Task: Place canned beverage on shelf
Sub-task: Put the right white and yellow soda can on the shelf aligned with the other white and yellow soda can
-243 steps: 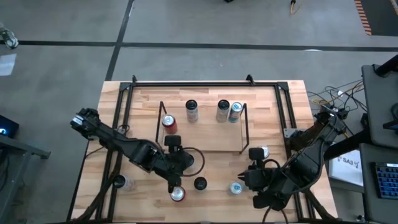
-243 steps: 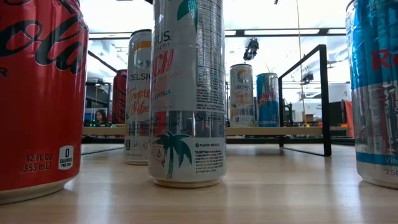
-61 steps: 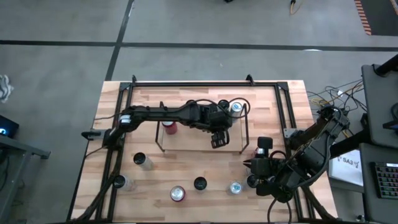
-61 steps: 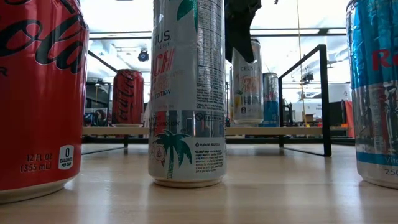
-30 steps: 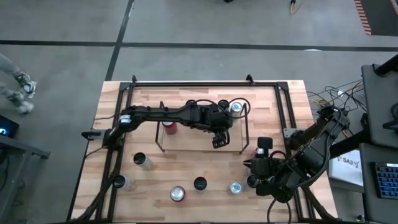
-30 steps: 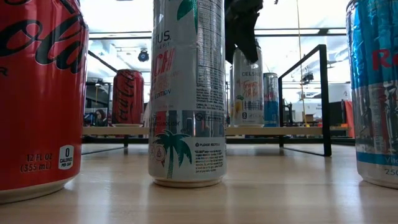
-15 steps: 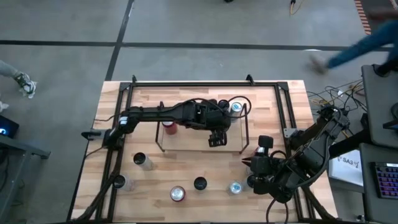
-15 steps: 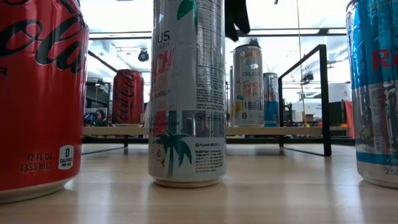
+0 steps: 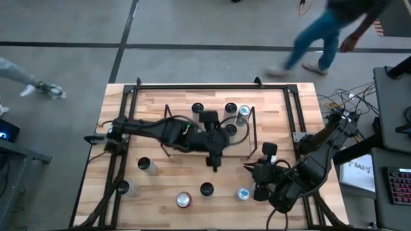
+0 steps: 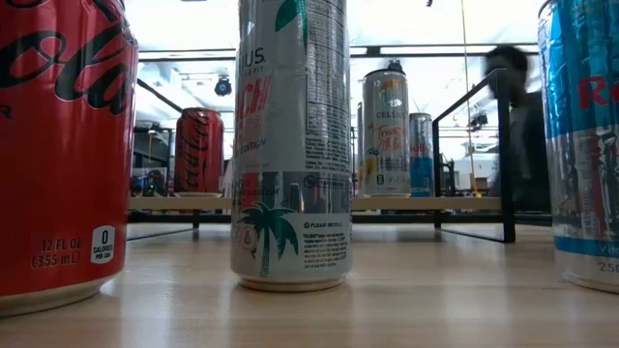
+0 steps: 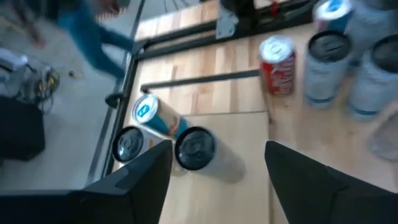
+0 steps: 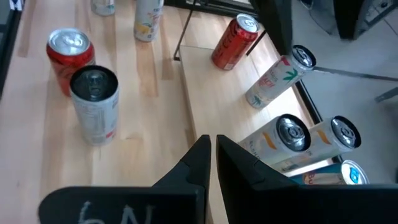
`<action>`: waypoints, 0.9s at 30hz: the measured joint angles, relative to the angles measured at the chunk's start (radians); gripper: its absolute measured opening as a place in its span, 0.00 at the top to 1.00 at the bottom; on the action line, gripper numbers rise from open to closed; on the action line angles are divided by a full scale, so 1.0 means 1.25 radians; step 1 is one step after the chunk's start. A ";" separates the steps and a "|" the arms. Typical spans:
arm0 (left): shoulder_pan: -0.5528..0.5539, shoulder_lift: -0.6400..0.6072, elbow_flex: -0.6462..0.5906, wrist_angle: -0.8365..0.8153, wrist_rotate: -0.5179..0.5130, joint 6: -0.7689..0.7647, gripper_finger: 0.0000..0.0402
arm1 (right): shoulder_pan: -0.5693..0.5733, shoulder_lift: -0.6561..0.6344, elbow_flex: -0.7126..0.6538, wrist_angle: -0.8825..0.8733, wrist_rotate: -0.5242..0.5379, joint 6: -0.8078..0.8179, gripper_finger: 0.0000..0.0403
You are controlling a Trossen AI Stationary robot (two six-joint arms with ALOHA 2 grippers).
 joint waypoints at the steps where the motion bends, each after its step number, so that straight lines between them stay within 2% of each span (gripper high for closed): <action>1: -0.009 -0.004 -0.001 0.000 -0.001 0.000 0.43 | 0.000 0.000 -0.005 0.001 0.000 0.000 0.96; 6: -0.027 -0.009 -0.029 0.016 -0.003 0.015 0.51 | -0.001 0.001 -0.020 0.007 0.000 0.004 0.96; 9: -0.031 -0.034 -0.096 0.065 -0.002 0.019 0.55 | -0.001 0.001 -0.026 0.010 0.005 0.010 0.96; 14: -0.046 -0.126 -0.321 0.250 0.004 0.016 0.60 | -0.001 0.001 -0.042 0.026 0.006 0.009 0.96; 23: -0.063 -0.351 -0.749 0.726 0.004 0.052 0.62 | -0.042 0.001 -0.074 0.052 0.020 0.007 0.96; 27: -0.062 -0.435 -0.911 0.964 0.005 0.127 0.62 | -0.088 0.001 -0.081 0.081 0.018 0.007 0.96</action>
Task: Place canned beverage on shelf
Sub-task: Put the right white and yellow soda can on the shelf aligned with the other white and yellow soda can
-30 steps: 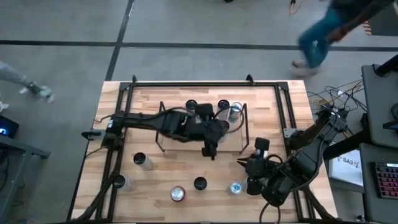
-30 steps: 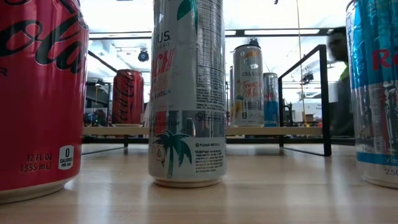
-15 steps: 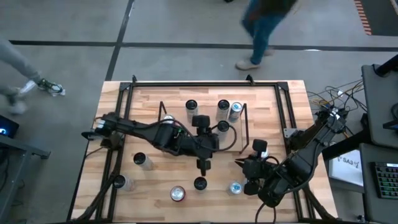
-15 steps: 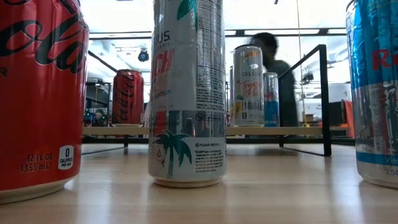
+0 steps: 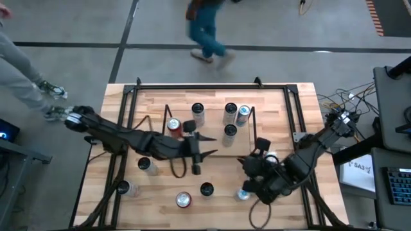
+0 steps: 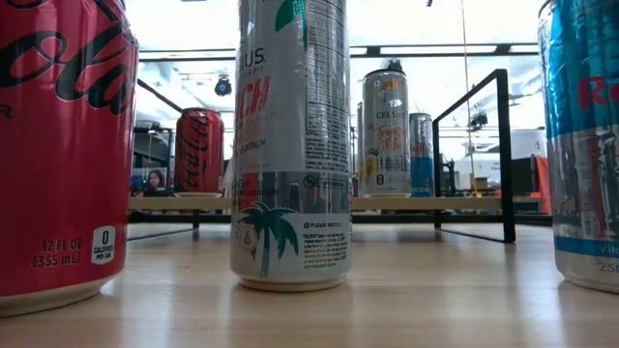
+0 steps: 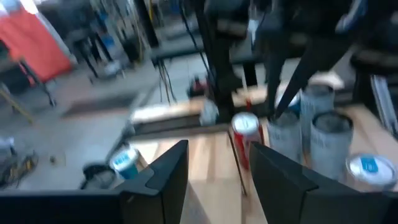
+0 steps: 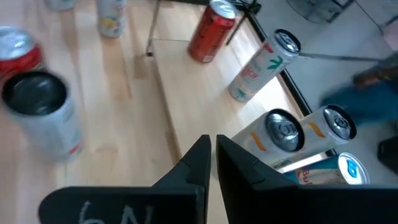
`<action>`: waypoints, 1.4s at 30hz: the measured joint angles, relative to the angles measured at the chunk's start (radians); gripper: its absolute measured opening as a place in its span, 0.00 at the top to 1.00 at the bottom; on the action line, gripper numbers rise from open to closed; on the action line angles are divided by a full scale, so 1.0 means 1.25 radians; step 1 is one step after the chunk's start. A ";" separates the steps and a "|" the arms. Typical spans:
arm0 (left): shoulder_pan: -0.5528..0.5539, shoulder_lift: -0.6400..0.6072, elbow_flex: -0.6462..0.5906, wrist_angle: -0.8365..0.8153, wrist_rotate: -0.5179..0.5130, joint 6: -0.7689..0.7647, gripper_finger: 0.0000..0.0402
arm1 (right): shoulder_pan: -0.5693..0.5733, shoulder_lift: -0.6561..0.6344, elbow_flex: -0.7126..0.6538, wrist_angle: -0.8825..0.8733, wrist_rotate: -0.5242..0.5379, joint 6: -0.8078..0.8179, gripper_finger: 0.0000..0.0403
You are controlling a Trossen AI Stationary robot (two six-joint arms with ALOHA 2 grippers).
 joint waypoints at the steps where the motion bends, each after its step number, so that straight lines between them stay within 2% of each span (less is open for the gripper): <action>1: 0.000 -0.018 -0.039 0.059 0.003 0.025 0.62 | -0.014 0.000 -0.002 0.014 0.000 0.000 0.96; 5: 0.000 -0.082 -0.171 0.243 0.049 0.081 0.62 | -0.072 0.000 -0.014 0.056 -0.023 -0.008 0.96; 8: 0.000 -0.129 -0.235 0.318 0.063 0.102 0.62 | -0.118 0.001 -0.027 0.076 -0.060 -0.008 0.96; 17: 0.000 -0.246 -0.333 0.341 0.063 0.132 0.62 | -0.230 0.002 -0.095 0.133 -0.234 -0.009 0.96; 26: 0.000 -0.333 -0.433 0.386 0.056 0.159 0.62 | -0.272 0.003 -0.177 0.202 -0.237 0.011 0.96; 42: 0.000 -0.385 -0.469 0.385 0.054 0.170 0.62 | -0.336 0.003 -0.202 0.222 -0.249 0.021 0.96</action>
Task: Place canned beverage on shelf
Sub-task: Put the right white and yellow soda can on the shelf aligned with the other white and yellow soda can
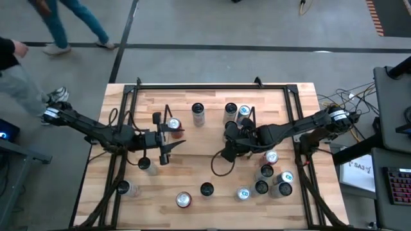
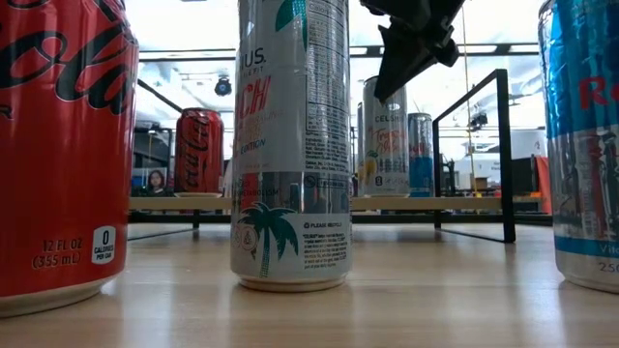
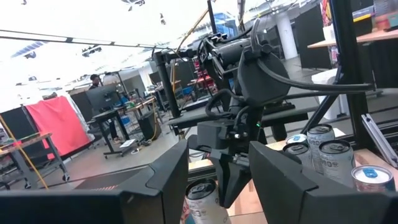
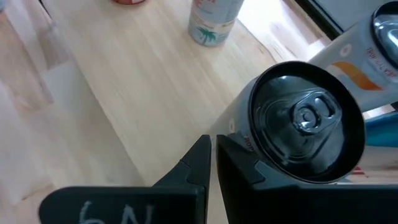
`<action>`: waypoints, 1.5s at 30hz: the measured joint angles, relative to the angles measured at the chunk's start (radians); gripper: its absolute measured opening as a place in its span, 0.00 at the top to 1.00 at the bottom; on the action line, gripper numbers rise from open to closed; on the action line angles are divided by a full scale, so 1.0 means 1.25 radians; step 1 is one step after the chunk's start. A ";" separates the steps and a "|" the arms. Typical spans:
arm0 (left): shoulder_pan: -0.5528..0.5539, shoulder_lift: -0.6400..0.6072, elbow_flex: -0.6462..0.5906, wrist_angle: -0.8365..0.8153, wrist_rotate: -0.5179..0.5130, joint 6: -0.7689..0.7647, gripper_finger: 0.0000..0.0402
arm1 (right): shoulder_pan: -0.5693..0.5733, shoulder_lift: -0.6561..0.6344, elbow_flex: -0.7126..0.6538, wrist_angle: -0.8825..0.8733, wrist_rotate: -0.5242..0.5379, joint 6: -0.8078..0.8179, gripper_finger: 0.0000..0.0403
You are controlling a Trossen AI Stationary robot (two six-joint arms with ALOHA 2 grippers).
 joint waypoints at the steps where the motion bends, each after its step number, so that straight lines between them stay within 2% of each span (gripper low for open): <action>1: 0.000 0.000 0.000 0.000 0.000 0.000 0.62 | 0.000 0.000 0.000 -0.001 -0.001 0.000 0.96; 17: 0.002 0.000 0.000 0.000 0.000 0.003 0.62 | -0.027 -0.001 -0.001 -0.003 -0.005 -0.055 0.96; 22: 0.002 0.000 0.000 0.000 0.000 0.012 0.62 | -0.019 -0.002 -0.001 -0.007 -0.044 -0.042 0.96; 36: 0.005 0.002 0.000 0.000 -0.001 0.018 0.62 | -0.057 -0.003 -0.009 -0.021 -0.032 -0.093 0.96; 45: 0.006 0.003 0.000 0.000 -0.001 0.021 0.62 | -0.040 -0.003 -0.016 -0.031 -0.051 -0.057 0.96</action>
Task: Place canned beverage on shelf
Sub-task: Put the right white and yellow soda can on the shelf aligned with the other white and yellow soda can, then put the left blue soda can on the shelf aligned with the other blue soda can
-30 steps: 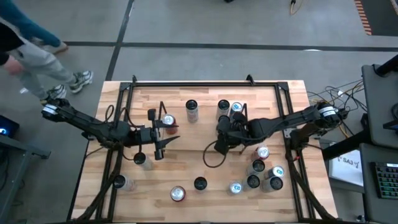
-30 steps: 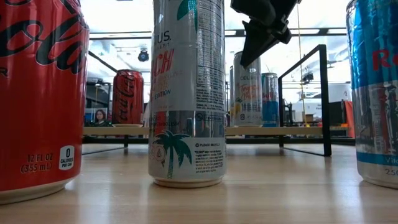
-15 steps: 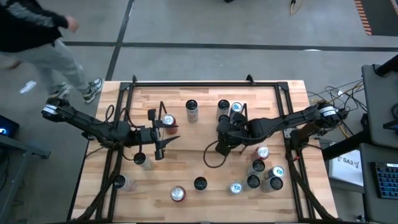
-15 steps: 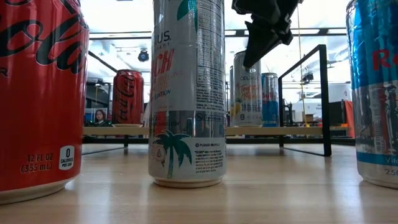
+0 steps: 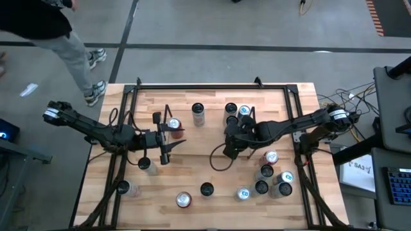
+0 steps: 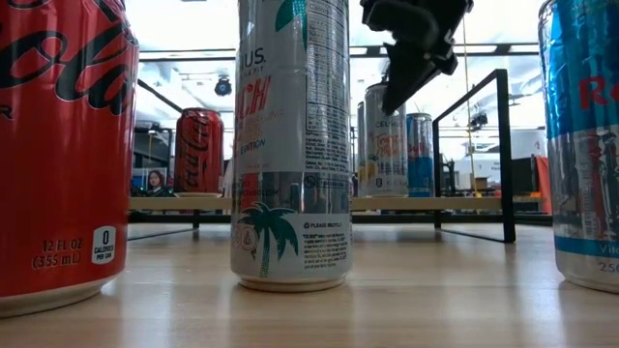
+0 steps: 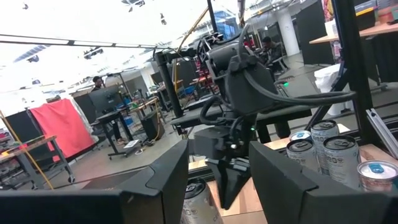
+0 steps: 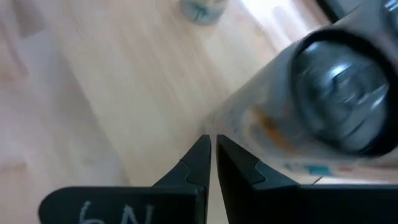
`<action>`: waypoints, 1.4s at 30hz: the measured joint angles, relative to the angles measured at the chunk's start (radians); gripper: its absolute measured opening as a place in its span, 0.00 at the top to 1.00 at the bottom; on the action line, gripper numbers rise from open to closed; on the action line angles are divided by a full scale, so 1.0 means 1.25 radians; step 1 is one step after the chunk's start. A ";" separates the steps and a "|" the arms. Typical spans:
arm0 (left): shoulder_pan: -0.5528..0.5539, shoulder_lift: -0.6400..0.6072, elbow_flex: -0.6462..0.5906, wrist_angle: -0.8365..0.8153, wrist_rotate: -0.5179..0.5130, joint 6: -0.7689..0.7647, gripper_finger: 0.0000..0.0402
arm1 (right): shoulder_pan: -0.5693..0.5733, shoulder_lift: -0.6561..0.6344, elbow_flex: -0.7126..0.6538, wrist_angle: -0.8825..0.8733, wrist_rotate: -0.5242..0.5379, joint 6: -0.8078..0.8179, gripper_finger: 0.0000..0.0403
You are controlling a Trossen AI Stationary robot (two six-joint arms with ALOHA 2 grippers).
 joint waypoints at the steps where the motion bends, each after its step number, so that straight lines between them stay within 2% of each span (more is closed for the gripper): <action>1: 0.001 0.000 0.000 0.000 0.000 0.000 0.62 | 0.004 0.000 0.000 -0.008 -0.006 0.005 0.96; 6: 0.004 0.000 0.000 0.000 0.000 0.000 0.62 | 0.003 0.000 0.000 -0.053 -0.012 0.021 0.96; 14: 0.006 0.000 0.000 0.001 0.000 0.000 0.62 | -0.037 0.000 0.000 -0.050 0.000 -0.014 0.96; 25: 0.010 0.000 0.000 0.001 0.000 -0.001 0.62 | -0.033 -0.001 0.000 -0.049 -0.017 0.002 0.96; 28: 0.010 0.000 0.000 0.001 0.000 -0.002 0.62 | -0.014 -0.001 0.008 -0.048 -0.042 0.008 0.96; 37: 0.010 0.000 -0.001 0.006 0.000 -0.003 0.62 | 0.067 -0.009 0.058 -0.046 -0.042 0.006 0.96; 42: 0.010 0.000 -0.001 0.014 0.001 -0.008 0.62 | 0.121 -0.011 0.086 -0.044 -0.037 -0.037 0.96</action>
